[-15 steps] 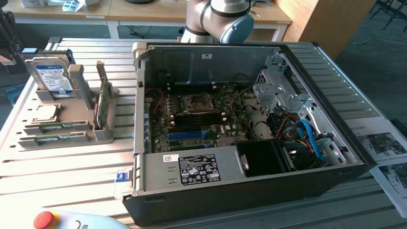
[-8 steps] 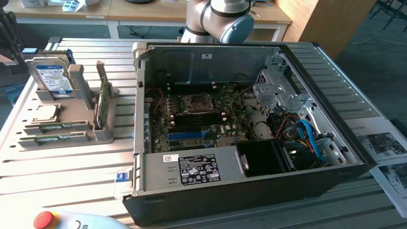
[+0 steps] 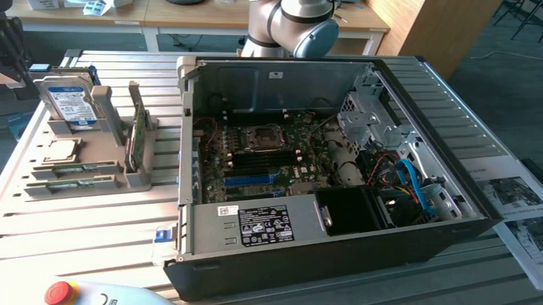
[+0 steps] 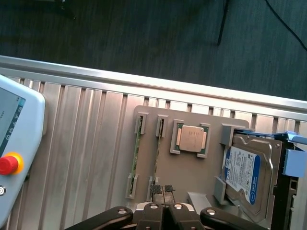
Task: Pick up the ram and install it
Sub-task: 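Pick up the ram and move it above insertion slot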
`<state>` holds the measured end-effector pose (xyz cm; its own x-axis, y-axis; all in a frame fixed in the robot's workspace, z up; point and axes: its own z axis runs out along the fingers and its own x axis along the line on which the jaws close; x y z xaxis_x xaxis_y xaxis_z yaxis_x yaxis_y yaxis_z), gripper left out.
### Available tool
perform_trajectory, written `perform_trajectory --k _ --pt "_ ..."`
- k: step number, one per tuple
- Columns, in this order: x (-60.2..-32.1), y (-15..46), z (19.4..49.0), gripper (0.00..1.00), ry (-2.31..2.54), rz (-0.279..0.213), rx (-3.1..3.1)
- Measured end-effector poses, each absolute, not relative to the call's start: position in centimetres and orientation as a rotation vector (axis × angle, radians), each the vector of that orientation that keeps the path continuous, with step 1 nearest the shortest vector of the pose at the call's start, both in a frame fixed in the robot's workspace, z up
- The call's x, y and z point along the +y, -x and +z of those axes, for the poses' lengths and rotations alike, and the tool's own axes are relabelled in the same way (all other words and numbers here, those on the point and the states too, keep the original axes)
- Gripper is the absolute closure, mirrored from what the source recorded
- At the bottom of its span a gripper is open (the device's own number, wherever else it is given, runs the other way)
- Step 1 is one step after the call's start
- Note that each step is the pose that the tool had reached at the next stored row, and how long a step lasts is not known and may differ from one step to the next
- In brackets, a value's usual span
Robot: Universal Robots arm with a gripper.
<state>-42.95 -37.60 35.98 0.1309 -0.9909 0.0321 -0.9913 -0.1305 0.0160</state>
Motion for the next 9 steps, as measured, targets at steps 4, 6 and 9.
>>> perform_trajectory --k 4,6,9 --pt "-37.61 42.95 35.66 0.90 -2.336 0.023 -2.052" --pt "-37.61 42.94 35.50 0.90 -2.336 0.024 -2.053" --pt "-37.61 42.94 35.36 0.90 -2.337 0.026 -2.054"
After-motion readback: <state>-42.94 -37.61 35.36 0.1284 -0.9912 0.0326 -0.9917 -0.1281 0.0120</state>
